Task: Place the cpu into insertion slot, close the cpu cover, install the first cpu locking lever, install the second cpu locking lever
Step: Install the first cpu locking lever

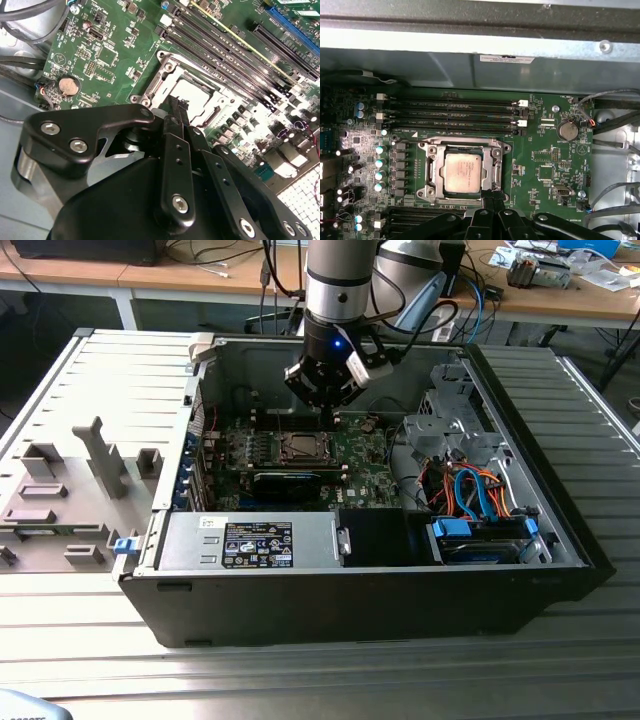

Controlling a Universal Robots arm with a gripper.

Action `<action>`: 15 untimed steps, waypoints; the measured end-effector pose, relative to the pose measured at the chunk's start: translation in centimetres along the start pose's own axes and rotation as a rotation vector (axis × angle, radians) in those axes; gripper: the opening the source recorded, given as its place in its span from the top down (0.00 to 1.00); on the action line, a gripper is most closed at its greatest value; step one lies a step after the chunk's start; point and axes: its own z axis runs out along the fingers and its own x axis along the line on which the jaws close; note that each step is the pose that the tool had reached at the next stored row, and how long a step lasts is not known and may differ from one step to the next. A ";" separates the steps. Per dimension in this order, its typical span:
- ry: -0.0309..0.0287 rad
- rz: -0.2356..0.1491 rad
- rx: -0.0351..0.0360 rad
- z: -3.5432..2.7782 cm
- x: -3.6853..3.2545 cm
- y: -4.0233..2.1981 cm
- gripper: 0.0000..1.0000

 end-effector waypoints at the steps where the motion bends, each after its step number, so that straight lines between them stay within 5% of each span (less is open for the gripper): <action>1: 0.0000 -0.002 0.0000 0.00 0.00 0.00 0.89; 15: -0.0004 -0.019 -0.0001 0.00 0.00 0.00 0.89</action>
